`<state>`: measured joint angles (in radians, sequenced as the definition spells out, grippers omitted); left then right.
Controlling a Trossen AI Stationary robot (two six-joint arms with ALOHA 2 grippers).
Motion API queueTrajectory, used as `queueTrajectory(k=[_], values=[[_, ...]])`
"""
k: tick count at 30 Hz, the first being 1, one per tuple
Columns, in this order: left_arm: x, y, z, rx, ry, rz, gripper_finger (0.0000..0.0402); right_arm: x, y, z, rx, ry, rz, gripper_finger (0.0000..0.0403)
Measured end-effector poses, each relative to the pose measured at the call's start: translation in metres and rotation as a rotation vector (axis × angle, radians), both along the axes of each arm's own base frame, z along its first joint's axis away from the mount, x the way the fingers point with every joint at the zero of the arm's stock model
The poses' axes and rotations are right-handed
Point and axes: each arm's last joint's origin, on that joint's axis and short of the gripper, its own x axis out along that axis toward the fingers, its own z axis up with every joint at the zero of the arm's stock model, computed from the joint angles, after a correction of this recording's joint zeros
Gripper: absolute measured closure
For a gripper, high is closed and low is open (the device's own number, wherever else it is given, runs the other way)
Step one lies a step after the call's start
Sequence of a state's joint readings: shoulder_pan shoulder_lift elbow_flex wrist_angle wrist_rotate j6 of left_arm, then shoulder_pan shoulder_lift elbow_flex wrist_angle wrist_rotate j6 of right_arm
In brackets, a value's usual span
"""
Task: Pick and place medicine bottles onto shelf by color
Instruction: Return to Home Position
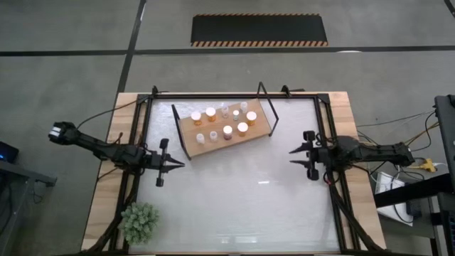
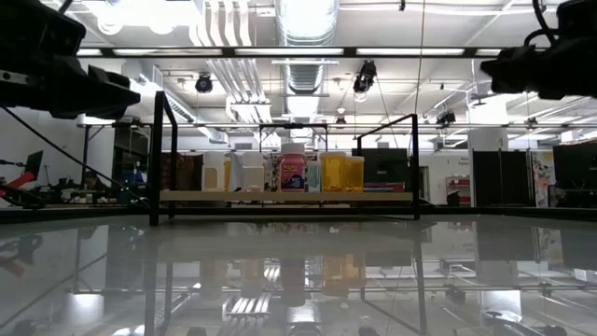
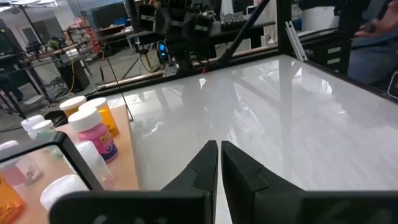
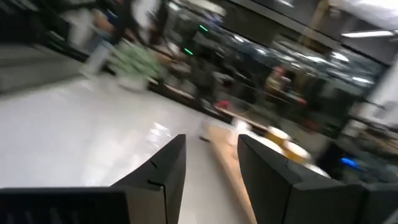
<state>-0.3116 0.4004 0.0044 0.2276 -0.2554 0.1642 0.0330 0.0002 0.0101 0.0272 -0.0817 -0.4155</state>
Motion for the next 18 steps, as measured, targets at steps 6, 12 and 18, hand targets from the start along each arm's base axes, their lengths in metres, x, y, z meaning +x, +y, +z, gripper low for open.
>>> queueTrajectory(k=[6, 12, 18], values=[[0.0010, -0.0003, -0.0023, 0.007, 0.022, 0.000, 0.0398, -0.0017, 0.0068, 0.0025, 0.063, -0.009, 0.239, 0.0264], [0.0020, -0.0006, -0.0047, 0.014, 0.044, 0.000, 0.0398, -0.0016, 0.0065, 0.0022, 0.047, -0.011, 0.230, 0.0270], [0.0030, -0.0010, -0.0074, 0.022, 0.069, 0.000, 0.0398, 0.0001, 0.0060, 0.0003, -0.172, -0.036, 0.202, 0.0267]])
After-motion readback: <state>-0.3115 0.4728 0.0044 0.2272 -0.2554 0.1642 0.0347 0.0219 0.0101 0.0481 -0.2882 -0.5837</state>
